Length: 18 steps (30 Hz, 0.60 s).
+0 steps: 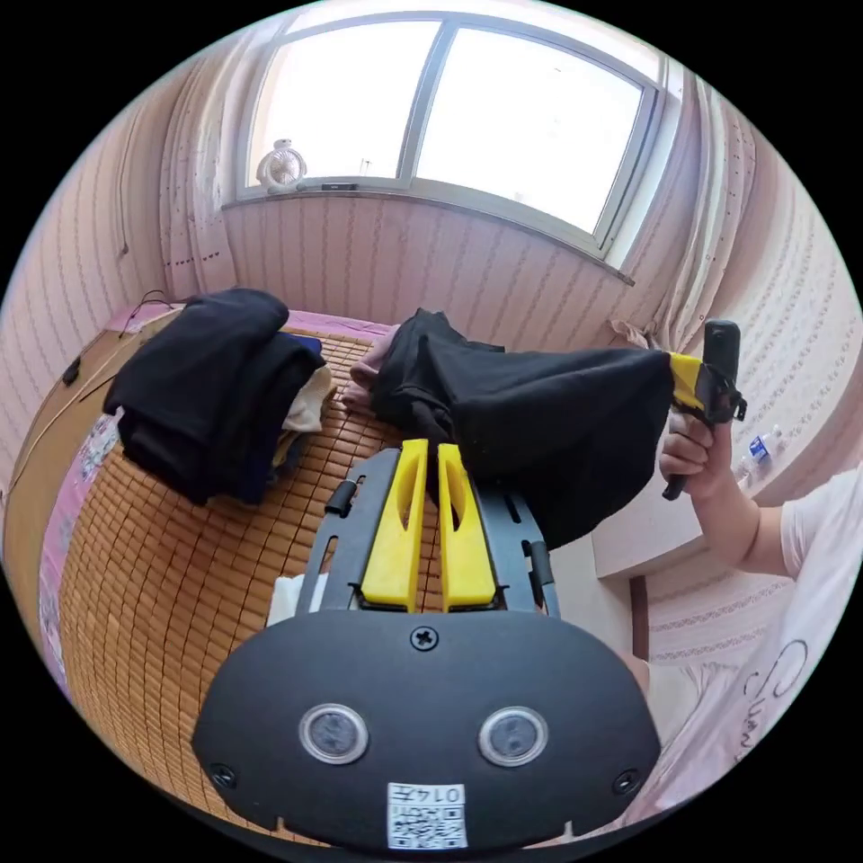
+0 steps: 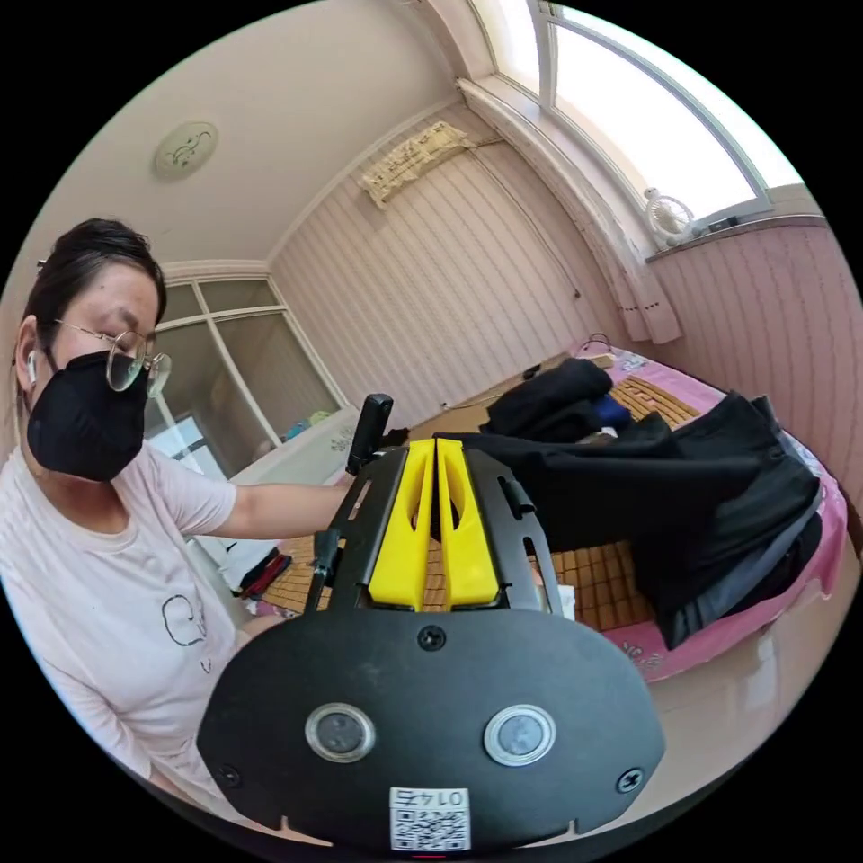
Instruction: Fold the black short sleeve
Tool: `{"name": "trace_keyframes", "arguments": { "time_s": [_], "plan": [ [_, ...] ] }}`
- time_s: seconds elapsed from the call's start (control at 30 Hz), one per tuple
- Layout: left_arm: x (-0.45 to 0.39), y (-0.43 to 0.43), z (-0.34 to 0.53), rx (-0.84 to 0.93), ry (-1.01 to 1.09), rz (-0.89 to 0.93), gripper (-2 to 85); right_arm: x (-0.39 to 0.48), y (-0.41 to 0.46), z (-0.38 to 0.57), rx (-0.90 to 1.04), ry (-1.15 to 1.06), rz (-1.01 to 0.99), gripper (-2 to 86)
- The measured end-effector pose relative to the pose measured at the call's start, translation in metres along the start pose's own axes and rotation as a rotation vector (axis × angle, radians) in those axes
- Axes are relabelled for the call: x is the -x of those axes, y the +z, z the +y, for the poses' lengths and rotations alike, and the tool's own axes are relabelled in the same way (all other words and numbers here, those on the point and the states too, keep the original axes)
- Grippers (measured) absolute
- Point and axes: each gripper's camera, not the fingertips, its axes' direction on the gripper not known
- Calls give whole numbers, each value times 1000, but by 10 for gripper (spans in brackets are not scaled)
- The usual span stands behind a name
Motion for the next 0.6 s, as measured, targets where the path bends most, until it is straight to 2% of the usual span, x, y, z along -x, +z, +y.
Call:
{"name": "trace_keyframes", "arguments": {
  "time_s": [0.13, 0.3, 0.37, 0.47, 0.6],
  "plan": [
    [4, -131, 81, -37, -167, -86, -1, 47, 30, -14, 55, -41, -191, -1],
    [22, -286, 168, -75, -444, -421, -2, 97, 122, -30, 172, 10, -402, -1],
    [20, -369, 195, -179, -571, -597, -3, 127, 167, -46, 151, -6, -454, -1],
    [-25, -448, 220, -375, -478, -754, -4, 161, 194, -62, 85, -43, -420, -1],
    [-64, -467, 268, -359, -441, -720, -3, 159, 215, -40, 144, 27, -403, -1]
  ]
}}
